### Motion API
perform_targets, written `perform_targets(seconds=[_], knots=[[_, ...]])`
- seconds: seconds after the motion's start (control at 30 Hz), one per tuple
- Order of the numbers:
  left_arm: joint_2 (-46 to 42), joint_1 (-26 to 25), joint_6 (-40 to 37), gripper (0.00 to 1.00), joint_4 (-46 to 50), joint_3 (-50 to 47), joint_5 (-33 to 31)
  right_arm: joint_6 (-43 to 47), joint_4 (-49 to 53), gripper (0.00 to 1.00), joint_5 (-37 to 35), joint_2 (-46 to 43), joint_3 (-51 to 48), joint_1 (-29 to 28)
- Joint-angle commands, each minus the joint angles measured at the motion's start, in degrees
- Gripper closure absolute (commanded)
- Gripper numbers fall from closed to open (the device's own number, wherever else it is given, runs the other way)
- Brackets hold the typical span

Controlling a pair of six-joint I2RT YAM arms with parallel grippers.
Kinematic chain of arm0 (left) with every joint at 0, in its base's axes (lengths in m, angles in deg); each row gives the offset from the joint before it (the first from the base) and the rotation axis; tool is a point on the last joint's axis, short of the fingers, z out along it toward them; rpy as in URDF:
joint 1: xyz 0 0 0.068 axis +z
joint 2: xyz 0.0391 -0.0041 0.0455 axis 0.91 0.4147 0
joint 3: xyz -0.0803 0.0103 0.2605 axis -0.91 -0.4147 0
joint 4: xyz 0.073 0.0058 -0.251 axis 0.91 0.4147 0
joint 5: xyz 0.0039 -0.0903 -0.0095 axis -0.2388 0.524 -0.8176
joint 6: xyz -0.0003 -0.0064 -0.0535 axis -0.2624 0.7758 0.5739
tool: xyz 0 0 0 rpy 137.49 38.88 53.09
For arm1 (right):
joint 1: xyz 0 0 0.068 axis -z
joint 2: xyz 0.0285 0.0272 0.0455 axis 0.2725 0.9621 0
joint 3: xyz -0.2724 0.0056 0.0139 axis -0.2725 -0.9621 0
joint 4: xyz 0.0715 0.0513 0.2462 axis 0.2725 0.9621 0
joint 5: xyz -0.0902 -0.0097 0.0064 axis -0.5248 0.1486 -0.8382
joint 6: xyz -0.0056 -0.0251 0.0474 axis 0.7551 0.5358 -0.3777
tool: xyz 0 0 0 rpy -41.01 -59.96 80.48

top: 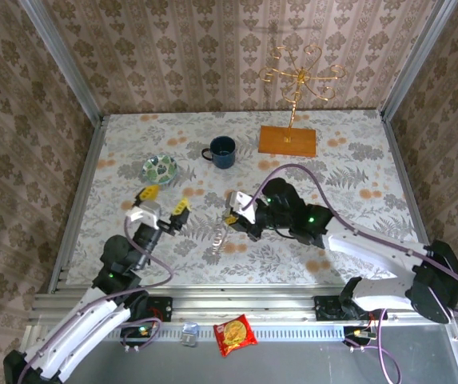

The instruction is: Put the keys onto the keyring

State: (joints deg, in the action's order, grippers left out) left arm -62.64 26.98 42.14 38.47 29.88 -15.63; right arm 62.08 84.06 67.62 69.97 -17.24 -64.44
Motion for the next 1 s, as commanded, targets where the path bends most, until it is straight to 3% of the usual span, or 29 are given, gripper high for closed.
perform_targets(seconds=[0.0, 0.13, 0.27, 0.53, 0.77, 0.97], knots=[[-1.8, 1.63, 4.02, 0.2, 9.17, 3.52, -12.84, -7.76, -10.75, 1.0, 5.22, 4.27, 1.73, -1.55], [0.83, 3.07, 5.47, 0.2, 12.22, 6.37, -14.8, -12.1, -15.96, 1.0, 5.6, 9.04, -1.46, -0.12], [5.73, 4.48, 6.25, 0.2, 14.76, 8.95, -15.76, -8.7, -8.26, 1.0, 3.67, 10.68, -3.81, 3.32], [12.21, 8.19, 8.5, 0.19, 18.08, 10.7, -16.17, 9.54, 17.62, 1.0, -12.72, 11.09, -0.44, 5.98], [16.41, 11.98, 8.57, 0.18, 19.24, 9.69, -15.76, 15.41, 21.62, 1.0, -21.47, 14.92, 1.1, 7.03], [20.13, 16.89, 5.63, 0.14, 18.84, 8.89, -15.14, 19.71, 23.39, 0.86, -28.86, 16.59, 0.35, 7.27]])
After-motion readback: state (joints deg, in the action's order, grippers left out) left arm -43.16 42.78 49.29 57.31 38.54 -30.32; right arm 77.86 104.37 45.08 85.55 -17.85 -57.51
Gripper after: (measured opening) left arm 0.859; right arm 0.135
